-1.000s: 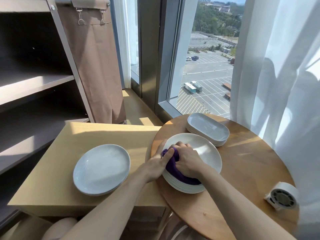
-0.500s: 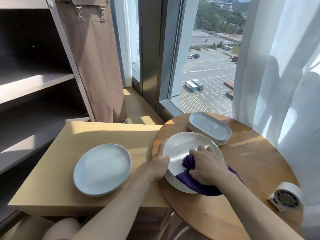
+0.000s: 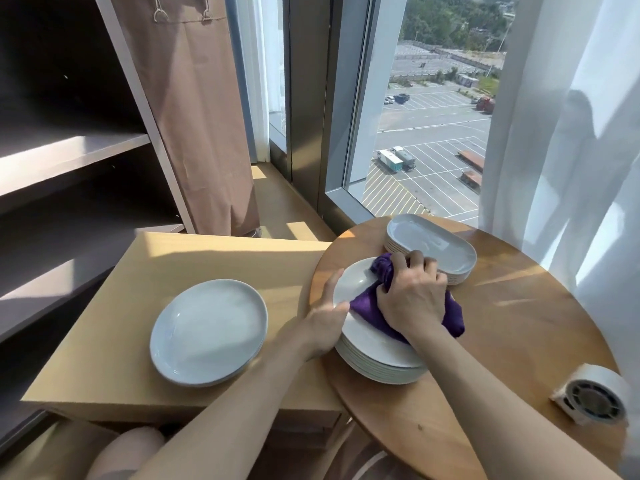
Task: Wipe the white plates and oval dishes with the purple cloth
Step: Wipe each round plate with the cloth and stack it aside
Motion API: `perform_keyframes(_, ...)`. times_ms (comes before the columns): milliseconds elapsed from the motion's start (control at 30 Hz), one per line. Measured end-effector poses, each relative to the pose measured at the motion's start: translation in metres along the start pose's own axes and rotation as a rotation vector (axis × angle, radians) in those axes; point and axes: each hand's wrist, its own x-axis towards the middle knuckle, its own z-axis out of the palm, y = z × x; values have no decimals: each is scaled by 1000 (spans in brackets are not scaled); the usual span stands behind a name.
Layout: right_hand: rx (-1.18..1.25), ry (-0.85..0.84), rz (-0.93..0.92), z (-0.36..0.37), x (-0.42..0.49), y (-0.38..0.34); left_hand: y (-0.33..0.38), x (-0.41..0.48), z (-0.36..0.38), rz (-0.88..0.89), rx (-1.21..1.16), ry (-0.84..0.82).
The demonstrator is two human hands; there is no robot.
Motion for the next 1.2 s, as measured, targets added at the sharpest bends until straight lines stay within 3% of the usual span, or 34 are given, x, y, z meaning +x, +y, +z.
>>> perform_keyframes(167, 126, 12, -73, 1, -7, -30, 2, -3, -2, -36, 48, 9)
perform_keyframes(300, 224, -72, -182, -1, -11, -30, -1, -9, -2, -61, 121, 19)
perform_keyframes(500, 417, -289, -286, -16, -18, -23, 11, -18, -2, 26, -71, -46)
perform_keyframes(733, 414, -402, -300, -32, -32, -10, 10, -17, 3, 31, -186, -79)
perform_keyframes(933, 305, -450, -211, -37, -45, 9, -6, -5, 3, 3, -109, -30)
perform_keyframes(1200, 91, -283, 87, -35, -30, 39, -16, 2, 4, 11, -41, 6)
